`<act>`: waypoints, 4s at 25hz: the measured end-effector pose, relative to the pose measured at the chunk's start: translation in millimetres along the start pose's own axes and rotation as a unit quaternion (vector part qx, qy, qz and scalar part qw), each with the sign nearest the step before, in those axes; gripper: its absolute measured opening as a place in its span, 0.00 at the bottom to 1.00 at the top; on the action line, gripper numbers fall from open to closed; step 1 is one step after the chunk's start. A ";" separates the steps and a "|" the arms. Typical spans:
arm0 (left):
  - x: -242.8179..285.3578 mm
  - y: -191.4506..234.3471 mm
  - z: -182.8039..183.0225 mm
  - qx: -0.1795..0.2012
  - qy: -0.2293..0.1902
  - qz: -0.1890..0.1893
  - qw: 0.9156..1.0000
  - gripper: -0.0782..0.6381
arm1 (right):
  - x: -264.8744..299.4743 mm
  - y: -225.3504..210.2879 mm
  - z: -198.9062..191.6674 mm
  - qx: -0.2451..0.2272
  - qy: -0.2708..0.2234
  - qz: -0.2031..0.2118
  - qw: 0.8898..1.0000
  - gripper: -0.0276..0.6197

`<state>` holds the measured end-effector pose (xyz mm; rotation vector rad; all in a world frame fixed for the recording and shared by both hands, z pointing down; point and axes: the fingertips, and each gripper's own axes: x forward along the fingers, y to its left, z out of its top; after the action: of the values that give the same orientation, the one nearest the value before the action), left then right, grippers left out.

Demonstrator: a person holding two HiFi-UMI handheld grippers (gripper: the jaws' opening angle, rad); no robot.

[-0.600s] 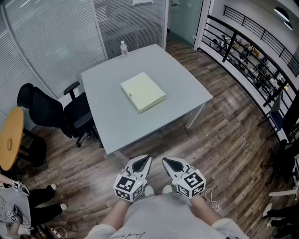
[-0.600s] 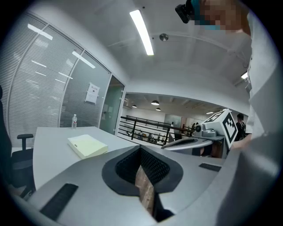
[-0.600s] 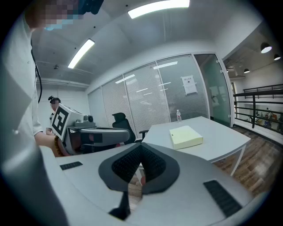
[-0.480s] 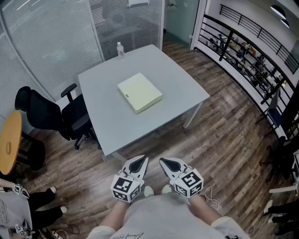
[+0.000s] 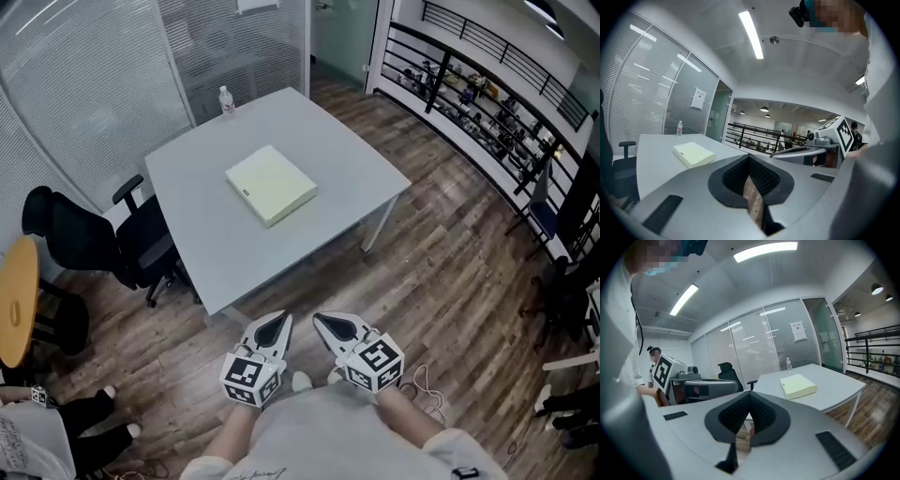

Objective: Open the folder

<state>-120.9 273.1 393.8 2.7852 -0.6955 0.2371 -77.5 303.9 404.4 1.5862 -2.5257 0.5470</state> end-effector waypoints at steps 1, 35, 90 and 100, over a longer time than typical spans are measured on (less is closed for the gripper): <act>-1.0 1.3 -0.1 0.000 0.000 -0.001 1.000 0.12 | 1.3 1.1 -0.2 -0.001 0.001 -0.002 1.000 0.07; 101.4 107.0 39.9 0.008 -0.017 0.043 0.999 0.12 | 107.5 -99.2 39.3 -0.010 0.012 0.037 0.999 0.07; 248.1 290.4 19.7 -0.041 0.032 0.159 0.986 0.12 | 307.2 -266.4 43.0 -0.101 0.135 0.132 0.977 0.07; 243.7 304.5 -33.1 -0.070 0.063 0.172 0.981 0.12 | 324.5 -266.4 -7.5 -0.128 0.183 0.154 0.963 0.07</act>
<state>-57.7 -83.4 542.8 2.4783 -1.1140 0.4090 13.0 -72.7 566.6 0.9144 -2.4421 0.4661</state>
